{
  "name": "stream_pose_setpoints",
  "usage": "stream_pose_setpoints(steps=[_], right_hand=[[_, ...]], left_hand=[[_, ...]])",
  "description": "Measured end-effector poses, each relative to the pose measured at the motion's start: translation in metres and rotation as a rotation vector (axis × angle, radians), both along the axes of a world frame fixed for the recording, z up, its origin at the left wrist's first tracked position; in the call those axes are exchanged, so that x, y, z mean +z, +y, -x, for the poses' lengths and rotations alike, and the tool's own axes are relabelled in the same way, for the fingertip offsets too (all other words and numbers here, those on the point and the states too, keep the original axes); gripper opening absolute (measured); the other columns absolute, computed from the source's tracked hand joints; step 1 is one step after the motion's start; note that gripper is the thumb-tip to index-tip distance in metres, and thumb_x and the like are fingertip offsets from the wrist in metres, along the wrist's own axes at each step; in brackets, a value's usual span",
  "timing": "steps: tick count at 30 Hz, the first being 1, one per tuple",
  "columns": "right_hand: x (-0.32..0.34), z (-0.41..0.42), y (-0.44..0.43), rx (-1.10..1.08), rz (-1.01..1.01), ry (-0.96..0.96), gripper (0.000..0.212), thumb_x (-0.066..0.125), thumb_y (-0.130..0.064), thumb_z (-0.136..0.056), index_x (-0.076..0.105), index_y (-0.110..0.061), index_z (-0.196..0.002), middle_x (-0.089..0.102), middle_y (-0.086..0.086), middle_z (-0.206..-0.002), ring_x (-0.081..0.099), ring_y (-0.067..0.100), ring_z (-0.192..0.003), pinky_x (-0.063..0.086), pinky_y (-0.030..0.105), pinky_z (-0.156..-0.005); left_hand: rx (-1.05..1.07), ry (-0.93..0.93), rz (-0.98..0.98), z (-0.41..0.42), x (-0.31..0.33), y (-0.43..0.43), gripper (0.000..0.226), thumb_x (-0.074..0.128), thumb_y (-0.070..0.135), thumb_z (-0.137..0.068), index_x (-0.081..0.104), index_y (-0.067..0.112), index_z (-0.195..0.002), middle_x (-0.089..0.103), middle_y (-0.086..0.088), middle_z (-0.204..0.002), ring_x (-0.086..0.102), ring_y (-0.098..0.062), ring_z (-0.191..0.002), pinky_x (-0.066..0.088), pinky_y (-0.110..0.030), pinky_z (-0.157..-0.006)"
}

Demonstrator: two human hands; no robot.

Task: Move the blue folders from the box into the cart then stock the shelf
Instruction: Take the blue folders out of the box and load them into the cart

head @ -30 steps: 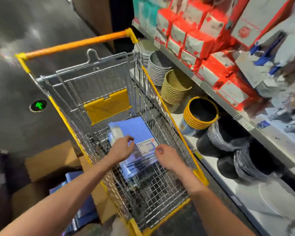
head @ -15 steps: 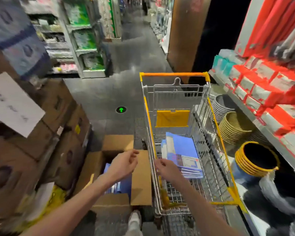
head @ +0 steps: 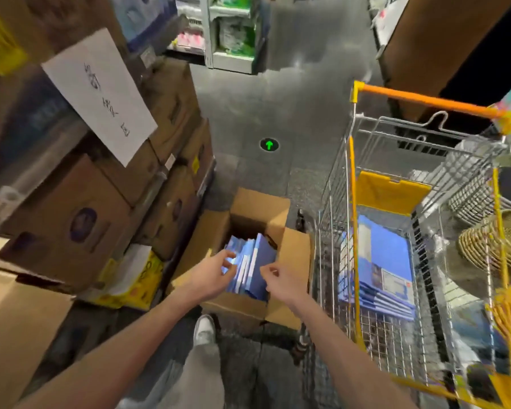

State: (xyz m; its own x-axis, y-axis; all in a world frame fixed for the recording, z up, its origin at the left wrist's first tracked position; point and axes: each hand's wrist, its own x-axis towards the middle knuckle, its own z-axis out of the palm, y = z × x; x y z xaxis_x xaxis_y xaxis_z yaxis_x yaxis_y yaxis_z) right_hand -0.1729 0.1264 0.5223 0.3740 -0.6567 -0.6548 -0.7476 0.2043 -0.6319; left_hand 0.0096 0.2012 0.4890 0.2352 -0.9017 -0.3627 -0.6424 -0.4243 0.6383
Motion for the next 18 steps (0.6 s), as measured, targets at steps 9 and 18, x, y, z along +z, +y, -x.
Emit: stream_pose_setpoints(steps=[9, 18], right_hand=[[-0.106, -0.108, -0.072, -0.017, -0.014, 0.131, 0.016, 0.049, -0.022, -0.103, 0.057, -0.009, -0.102, 0.056, 0.005, -0.094, 0.053, 0.017, -0.086, 0.037, 0.026, -0.073], [-0.215, -0.116, -0.121, -0.090, -0.078, 0.241, 0.025, 0.048, -0.024, -0.102, 0.060, -0.005, -0.114, 0.064, 0.009, -0.109, 0.059, 0.023, -0.101, 0.042, 0.034, -0.080]], left_hand=[[0.047, 0.199, -0.153, -0.106, -0.101, -0.080, 0.029, 0.055, 0.034, -0.096, 0.060, 0.019, -0.122, 0.071, 0.002, -0.095, 0.070, -0.027, -0.080, 0.058, -0.041, -0.077], [-0.042, 0.219, -0.402, -0.130, -0.225, -0.123, 0.036, 0.047, 0.040, -0.103, 0.048, 0.030, -0.137, 0.063, 0.002, -0.096, 0.060, -0.013, -0.063, 0.046, -0.023, -0.054]])
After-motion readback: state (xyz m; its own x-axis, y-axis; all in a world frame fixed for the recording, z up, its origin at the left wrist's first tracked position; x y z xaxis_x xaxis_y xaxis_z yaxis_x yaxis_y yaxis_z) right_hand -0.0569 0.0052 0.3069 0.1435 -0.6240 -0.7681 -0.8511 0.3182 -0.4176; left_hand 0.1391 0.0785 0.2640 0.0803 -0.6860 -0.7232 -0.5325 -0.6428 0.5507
